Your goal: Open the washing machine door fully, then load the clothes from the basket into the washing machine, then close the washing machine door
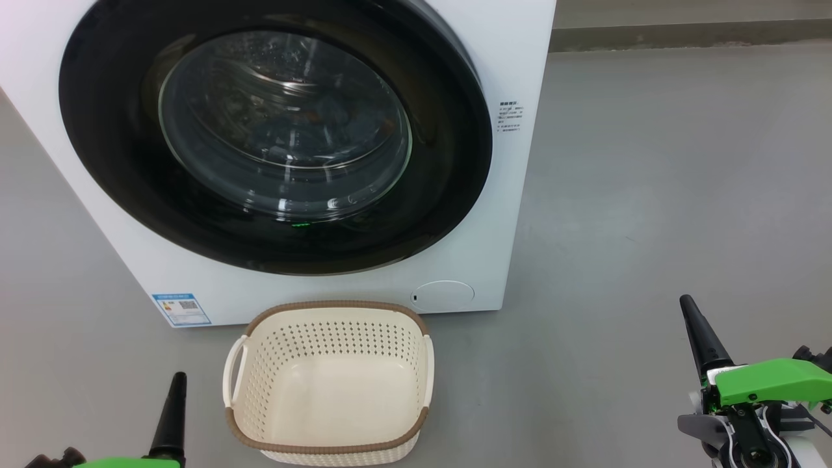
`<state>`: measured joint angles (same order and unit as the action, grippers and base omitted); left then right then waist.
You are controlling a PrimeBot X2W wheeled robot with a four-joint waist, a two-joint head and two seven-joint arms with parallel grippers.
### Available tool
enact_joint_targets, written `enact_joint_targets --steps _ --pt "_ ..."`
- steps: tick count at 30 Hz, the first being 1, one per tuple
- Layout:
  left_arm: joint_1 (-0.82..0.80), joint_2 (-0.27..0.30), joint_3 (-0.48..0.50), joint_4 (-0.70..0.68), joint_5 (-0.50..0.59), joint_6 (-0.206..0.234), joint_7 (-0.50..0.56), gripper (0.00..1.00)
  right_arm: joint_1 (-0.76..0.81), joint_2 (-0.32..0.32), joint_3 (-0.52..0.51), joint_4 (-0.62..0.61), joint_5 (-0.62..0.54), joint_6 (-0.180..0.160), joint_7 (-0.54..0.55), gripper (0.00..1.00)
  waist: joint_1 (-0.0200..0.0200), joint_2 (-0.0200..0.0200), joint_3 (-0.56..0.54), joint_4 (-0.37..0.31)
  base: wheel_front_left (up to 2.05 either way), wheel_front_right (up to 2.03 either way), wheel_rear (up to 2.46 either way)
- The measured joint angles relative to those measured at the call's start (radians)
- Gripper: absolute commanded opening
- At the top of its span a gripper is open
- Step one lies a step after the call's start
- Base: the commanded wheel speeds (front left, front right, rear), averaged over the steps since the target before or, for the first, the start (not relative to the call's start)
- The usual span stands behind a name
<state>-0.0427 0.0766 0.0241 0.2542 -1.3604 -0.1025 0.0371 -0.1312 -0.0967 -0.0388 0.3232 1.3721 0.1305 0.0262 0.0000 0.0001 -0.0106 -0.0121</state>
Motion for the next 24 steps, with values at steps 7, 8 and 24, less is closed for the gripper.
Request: enact_joint_targets --steps 7,8,24 --pt "0.000 -0.003 0.015 0.005 -0.057 -0.003 0.017 0.00 0.004 0.011 -0.022 -0.011 0.049 0.000 0.018 0.00 0.0001 0.0000 0.003 0.003 0.00 0.00 0.00" --pt "0.000 -0.005 0.016 0.005 -0.064 -0.004 0.018 0.00 0.006 0.012 -0.027 -0.012 0.062 0.000 0.020 0.00 0.0000 0.0000 0.003 0.003 0.00 0.00 0.00" --pt "-0.022 -0.032 0.049 0.013 -0.204 -0.017 0.061 0.00 0.021 0.040 -0.074 -0.034 0.193 -0.001 0.071 0.00 0.0000 0.0000 0.010 0.010 0.00 0.00 0.00"
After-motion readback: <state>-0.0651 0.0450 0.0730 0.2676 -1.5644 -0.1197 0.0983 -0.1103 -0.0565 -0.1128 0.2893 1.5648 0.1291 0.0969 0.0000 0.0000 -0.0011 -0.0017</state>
